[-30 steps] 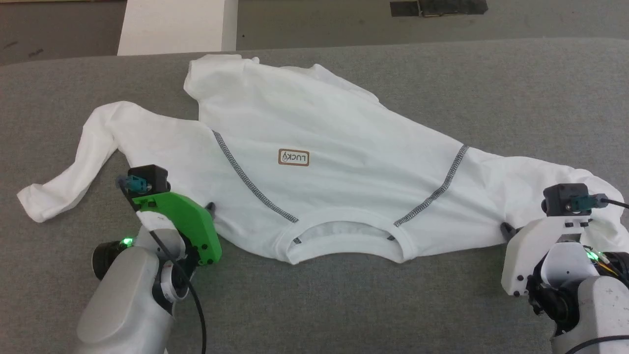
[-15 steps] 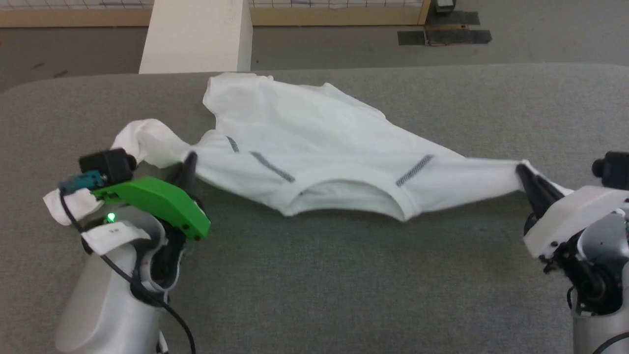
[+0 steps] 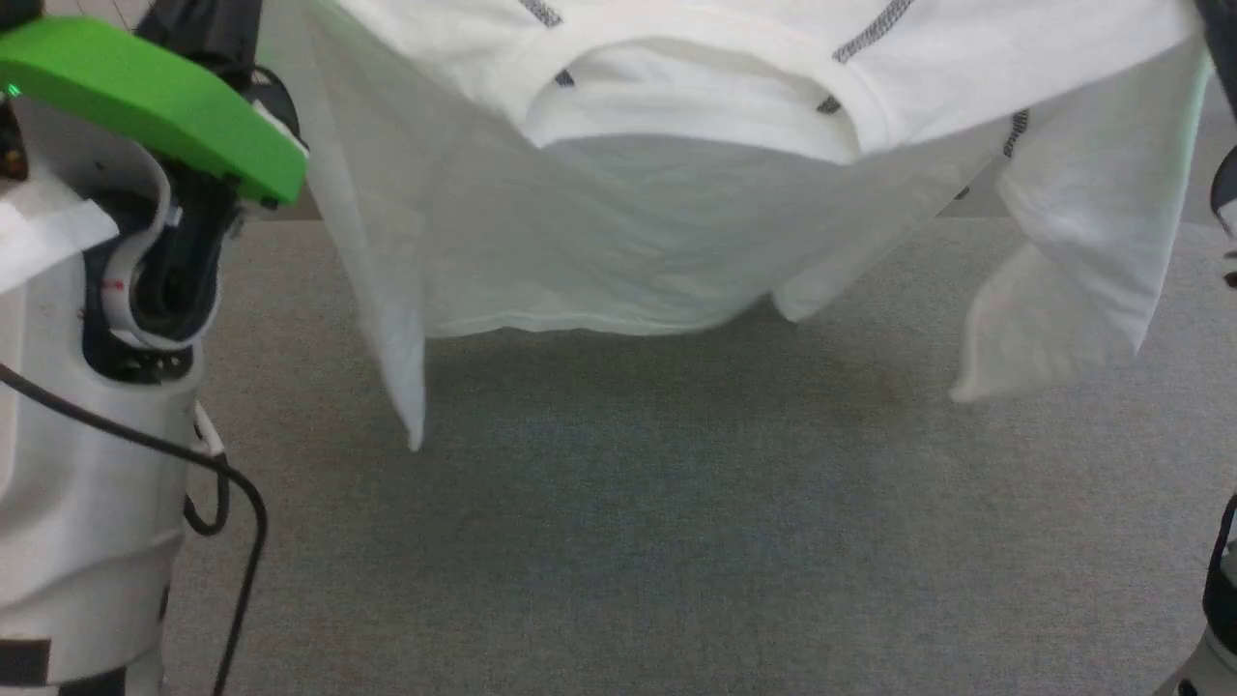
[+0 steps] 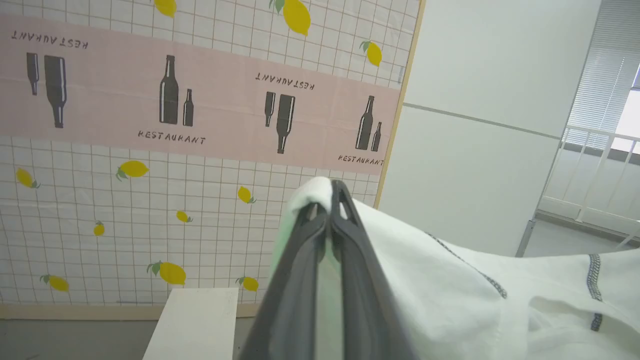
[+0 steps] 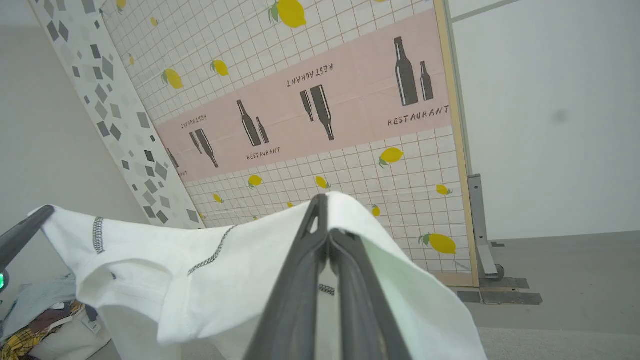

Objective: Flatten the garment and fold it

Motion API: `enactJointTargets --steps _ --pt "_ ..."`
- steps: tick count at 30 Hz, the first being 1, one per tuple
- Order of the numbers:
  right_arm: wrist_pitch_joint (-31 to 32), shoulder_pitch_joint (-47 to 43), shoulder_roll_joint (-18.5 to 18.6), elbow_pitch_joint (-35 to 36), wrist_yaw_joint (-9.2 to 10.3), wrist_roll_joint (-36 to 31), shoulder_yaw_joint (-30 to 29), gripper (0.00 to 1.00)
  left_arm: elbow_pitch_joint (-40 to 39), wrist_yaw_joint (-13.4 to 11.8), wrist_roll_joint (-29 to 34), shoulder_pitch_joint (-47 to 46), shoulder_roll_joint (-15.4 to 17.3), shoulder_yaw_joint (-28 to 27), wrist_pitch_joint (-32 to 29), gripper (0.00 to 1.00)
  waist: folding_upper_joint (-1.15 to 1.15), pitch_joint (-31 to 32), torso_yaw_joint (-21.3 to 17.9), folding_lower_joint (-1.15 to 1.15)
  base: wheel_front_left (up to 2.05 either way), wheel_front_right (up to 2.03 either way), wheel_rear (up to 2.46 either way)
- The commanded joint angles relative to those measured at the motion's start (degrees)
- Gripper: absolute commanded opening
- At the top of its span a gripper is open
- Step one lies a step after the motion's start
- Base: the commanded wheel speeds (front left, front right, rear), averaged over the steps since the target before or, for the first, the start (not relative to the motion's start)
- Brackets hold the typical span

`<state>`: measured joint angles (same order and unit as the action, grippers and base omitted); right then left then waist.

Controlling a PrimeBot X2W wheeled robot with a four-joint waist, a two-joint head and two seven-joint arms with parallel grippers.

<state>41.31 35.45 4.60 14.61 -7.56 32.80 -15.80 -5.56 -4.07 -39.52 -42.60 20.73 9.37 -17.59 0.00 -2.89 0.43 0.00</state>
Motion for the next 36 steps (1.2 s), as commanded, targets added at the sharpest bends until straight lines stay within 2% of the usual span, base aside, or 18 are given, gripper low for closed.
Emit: enactJointTargets --steps 1,8,14,19,24,27,31,36 --pt "0.6 2.3 0.3 0.0 0.08 0.5 -0.1 0.00 0.5 0.3 0.9 -2.3 1.0 0.0 -0.3 0.00 0.00 1.3 0.5 0.00 0.00 0.00 0.00" --pt "2.6 11.7 1.8 -4.8 0.08 -1.0 -0.7 0.00 4.7 0.4 2.8 -10.2 2.9 1.2 -3.7 0.00 0.00 2.2 0.6 0.00 0.00 0.00 0.00" --pt "5.3 17.1 2.9 -8.9 0.08 -2.4 1.3 0.00 9.4 0.8 4.4 -14.6 4.7 3.1 -7.4 0.00 0.00 0.8 0.6 0.00 0.00 0.00 0.00" --pt "7.3 21.8 3.7 -11.9 0.08 -3.8 3.0 0.00 12.3 0.5 6.0 -18.3 5.9 4.4 -10.2 0.00 0.00 -2.7 0.3 0.00 0.00 0.00 0.00" --pt "7.9 28.2 4.9 -15.9 0.08 -7.3 5.1 0.00 16.1 0.3 7.9 -23.9 8.2 4.2 -11.5 0.00 0.00 -9.2 -0.9 0.00 0.00 0.00 0.00" --pt "7.2 32.7 5.0 -18.3 0.08 -9.6 6.3 0.00 19.3 1.1 8.5 -28.6 9.3 3.4 -10.3 0.00 0.00 -13.7 -1.9 0.00 0.00 0.00 0.00" --pt "4.4 40.1 4.4 -22.6 0.08 -13.0 7.1 0.00 21.9 1.0 10.1 -35.3 10.5 2.4 -7.7 0.00 0.00 -19.7 -3.3 0.00 0.00 0.00 0.00" --pt "-0.4 48.3 2.6 -28.0 0.08 -17.3 6.8 0.00 26.1 0.5 12.5 -43.4 10.2 2.0 -2.3 0.00 0.00 -25.3 -4.3 0.00 0.00 0.00 0.00"
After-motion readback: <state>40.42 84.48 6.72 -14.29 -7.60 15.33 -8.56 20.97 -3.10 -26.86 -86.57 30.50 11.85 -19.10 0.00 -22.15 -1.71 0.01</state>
